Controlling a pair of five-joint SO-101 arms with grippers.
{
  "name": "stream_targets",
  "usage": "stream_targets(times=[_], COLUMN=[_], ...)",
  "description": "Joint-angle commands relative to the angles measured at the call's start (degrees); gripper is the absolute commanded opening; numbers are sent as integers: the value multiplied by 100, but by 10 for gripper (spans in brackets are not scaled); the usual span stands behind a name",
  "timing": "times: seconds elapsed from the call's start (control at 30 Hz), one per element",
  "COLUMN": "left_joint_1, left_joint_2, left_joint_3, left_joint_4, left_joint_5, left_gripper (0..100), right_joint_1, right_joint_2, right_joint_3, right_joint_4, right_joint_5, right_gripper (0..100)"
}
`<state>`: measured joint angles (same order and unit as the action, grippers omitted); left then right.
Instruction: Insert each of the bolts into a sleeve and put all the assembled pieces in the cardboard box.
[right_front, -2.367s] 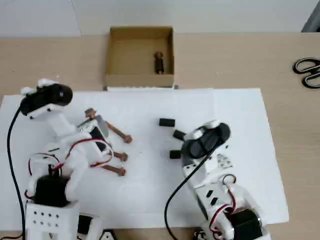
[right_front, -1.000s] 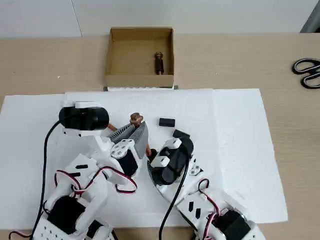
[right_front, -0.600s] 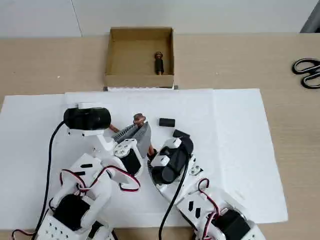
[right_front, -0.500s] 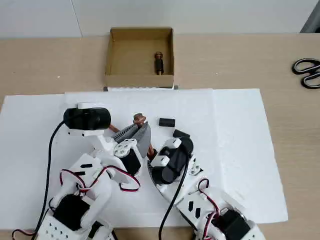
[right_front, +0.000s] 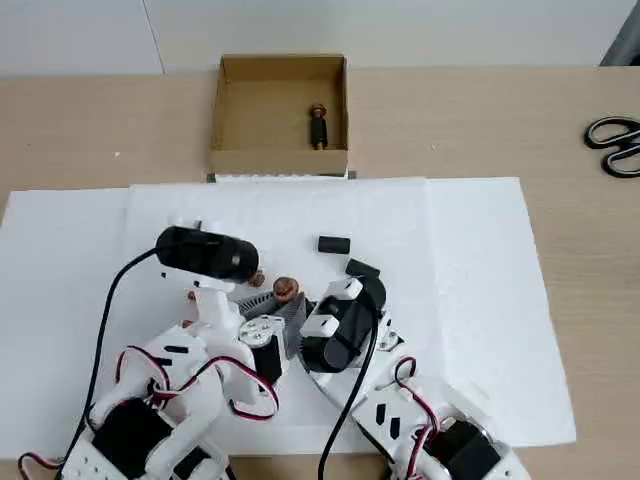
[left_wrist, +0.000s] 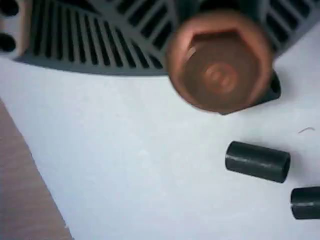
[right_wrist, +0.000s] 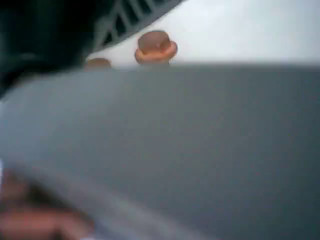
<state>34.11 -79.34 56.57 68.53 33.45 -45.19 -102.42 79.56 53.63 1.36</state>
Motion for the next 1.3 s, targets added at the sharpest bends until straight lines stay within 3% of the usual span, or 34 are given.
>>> stream_targets(times=[0.0, 0.43, 0.7, 1.0, 1.27], left_joint_1=[9, -9, -18, -35, -993], left_joint_2=[-44, -53, -53, -26, -18], left_joint_3=[-207, 189, -75, -760, -1376], left_joint_4=[211, 229, 378, 870, 949], left_joint_5=[-53, -88, -211, -360, -870], left_gripper=[5, 9, 148, 159, 159], right_joint_1=[22, 22, 22, 22, 22], right_joint_2=[-31, -57, -57, -57, -31], right_joint_3=[-70, -79, -70, -35, -26], right_joint_4=[-277, -277, -251, -233, -233], right_joint_5=[-9, -9, -9, -9, -9], right_gripper=[2, 2, 2, 2, 2])
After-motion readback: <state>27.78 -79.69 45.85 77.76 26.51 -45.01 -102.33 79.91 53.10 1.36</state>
